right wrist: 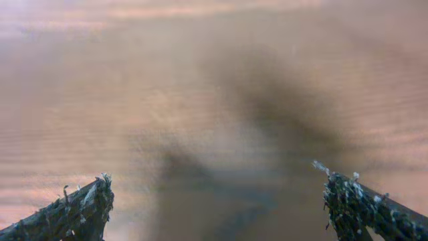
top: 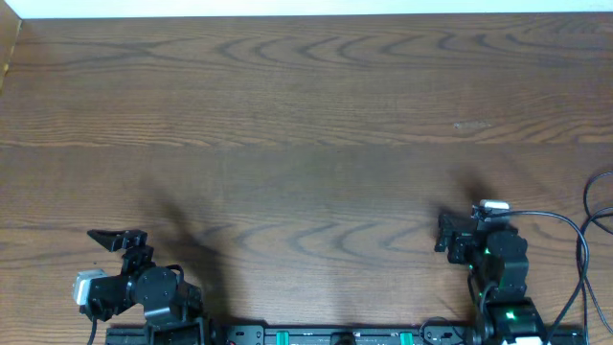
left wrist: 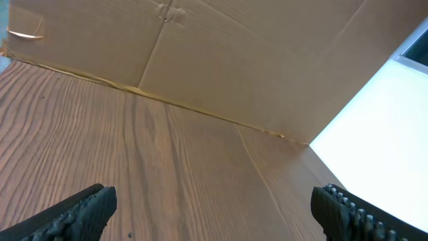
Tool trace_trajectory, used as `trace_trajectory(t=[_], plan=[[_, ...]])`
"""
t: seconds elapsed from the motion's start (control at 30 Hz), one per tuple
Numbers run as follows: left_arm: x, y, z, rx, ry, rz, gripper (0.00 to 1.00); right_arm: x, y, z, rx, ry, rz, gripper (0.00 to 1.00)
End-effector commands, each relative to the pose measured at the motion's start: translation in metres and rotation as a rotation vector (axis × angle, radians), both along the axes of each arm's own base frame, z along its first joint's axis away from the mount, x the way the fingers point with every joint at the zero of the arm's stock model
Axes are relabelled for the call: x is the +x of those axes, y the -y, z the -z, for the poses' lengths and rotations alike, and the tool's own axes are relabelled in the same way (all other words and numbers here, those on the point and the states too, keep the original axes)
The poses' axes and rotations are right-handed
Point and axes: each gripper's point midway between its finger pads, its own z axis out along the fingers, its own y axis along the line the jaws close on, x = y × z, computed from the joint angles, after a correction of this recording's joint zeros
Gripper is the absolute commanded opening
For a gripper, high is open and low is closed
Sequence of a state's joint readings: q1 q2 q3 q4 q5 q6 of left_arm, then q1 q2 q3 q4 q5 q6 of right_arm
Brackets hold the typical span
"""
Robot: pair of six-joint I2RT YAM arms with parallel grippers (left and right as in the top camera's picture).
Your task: Untangle cables
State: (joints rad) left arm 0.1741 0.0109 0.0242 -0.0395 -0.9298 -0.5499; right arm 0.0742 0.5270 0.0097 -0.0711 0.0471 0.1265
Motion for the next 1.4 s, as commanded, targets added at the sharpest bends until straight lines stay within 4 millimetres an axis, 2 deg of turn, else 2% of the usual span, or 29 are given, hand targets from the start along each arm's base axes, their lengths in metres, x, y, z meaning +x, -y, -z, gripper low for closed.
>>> trace_trajectory(t=[0.0,0.33,0.73,1.37], plan=[[-0.001,0.000,0.012,-0.006,-0.048,-0.003,0.98,0.005,-0.007,-0.018,0.021,0.086,-0.019,0.99],[-0.001,0.000,0.012,-0.006,-0.048,-0.003,0.98,0.011,-0.008,-0.068,0.041,0.302,-0.023,0.99],[-0.001,0.000,0.012,-0.006,-0.048,-0.003,0.98,0.007,-0.003,-0.117,0.055,0.519,-0.005,0.99],[-0.001,0.000,0.013,-0.006,-0.050,-0.003,0.98,0.007,0.000,-0.117,0.052,0.516,0.005,0.99]])
